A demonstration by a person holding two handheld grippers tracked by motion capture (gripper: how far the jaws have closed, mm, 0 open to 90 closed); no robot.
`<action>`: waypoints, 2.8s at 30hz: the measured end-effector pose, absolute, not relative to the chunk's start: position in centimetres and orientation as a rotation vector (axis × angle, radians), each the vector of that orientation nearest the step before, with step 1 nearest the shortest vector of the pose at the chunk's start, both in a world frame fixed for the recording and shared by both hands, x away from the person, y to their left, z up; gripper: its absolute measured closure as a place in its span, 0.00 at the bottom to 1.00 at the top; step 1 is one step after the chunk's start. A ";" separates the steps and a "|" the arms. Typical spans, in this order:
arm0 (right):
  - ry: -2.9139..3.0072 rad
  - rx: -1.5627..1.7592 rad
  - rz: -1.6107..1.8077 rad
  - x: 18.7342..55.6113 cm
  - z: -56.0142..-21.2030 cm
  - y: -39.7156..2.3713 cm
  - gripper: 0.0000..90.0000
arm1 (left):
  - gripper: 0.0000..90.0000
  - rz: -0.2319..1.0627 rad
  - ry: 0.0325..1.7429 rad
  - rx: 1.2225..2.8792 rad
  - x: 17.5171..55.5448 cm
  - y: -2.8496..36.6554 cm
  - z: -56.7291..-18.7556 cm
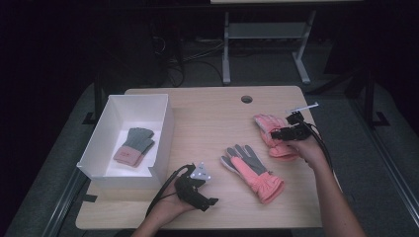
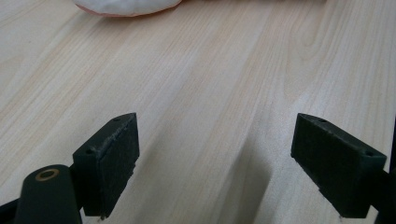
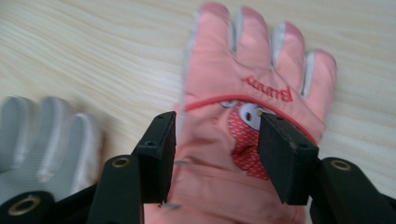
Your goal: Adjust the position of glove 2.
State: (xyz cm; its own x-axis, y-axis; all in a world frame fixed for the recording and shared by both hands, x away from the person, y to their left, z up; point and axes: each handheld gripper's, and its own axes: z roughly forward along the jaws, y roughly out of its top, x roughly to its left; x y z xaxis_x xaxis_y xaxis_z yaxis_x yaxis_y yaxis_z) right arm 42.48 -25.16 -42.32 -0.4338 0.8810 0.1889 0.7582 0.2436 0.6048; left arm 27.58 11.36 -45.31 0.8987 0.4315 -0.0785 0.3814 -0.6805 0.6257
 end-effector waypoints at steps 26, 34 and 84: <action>2.447 1.466 0.921 43.9 -44.1 -25.5 0.96 | 0.17 0.107 0.627 2.388 27.0 12.1 -45.7; 2.468 1.460 0.991 43.1 -42.9 -26.4 0.97 | 0.17 0.106 0.643 2.380 27.1 12.4 -45.6; 2.804 0.957 1.124 33.0 -36.4 -20.2 0.96 | 0.17 0.123 0.658 2.349 27.3 12.7 -45.6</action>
State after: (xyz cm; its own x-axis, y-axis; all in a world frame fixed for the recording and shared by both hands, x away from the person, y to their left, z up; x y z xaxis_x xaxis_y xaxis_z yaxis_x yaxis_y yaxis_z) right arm 33.03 -20.18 -36.39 -0.8171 0.5250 0.2382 0.5442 0.5658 0.6195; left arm 27.34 12.69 -45.59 0.8674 0.4899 -0.0877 0.4250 -0.6376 0.6425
